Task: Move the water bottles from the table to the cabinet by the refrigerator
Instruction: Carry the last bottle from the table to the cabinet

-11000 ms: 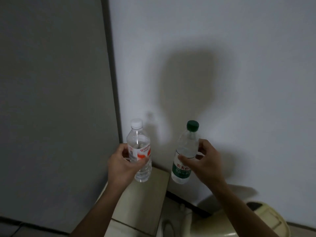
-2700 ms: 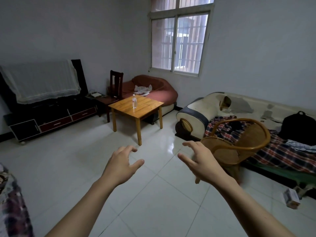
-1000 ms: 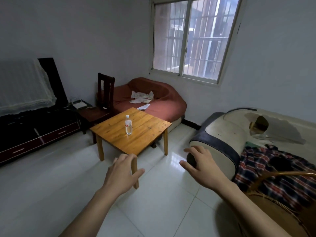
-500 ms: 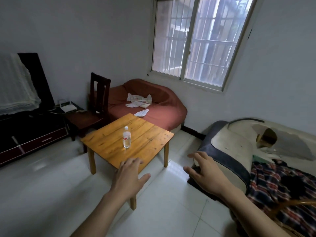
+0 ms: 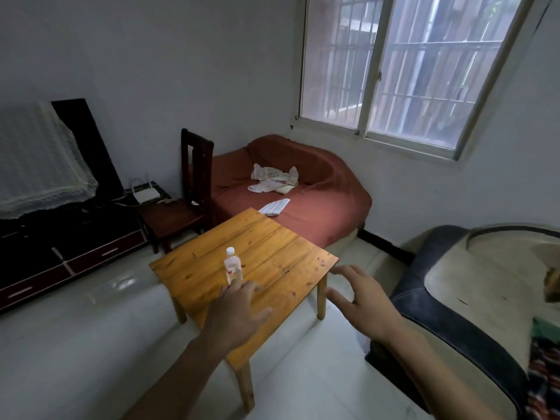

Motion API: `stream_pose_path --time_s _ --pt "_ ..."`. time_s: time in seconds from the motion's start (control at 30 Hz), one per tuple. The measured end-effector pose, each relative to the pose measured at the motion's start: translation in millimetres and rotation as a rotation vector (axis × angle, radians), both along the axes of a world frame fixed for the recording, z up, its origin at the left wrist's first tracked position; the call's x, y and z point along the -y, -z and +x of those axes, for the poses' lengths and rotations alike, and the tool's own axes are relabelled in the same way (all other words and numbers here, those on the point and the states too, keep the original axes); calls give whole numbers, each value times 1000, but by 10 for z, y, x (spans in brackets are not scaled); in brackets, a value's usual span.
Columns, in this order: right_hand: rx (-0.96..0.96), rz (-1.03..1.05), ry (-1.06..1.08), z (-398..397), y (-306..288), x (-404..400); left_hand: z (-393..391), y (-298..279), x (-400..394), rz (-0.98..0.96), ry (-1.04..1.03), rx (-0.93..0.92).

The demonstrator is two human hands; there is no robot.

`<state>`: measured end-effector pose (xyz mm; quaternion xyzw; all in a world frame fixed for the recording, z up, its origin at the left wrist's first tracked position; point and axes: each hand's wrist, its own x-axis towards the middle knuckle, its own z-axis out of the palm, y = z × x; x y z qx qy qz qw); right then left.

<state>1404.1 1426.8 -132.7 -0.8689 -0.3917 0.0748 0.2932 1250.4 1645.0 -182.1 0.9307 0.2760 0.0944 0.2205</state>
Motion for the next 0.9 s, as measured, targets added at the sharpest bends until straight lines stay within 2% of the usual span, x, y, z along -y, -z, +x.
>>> stream_pose_path --time_s 0.33,0.67,0.9 --pt "-58 -76 -134 1121 106 -1067 839 334 -793 -73 -119 -47" --pt "61 -170 -150 2044 106 -2267 1895 465 -1878 -172 -154 42" --pt "59 -180 -237 2481 285 -2958 2155 629 -2447 -204 -229 4"
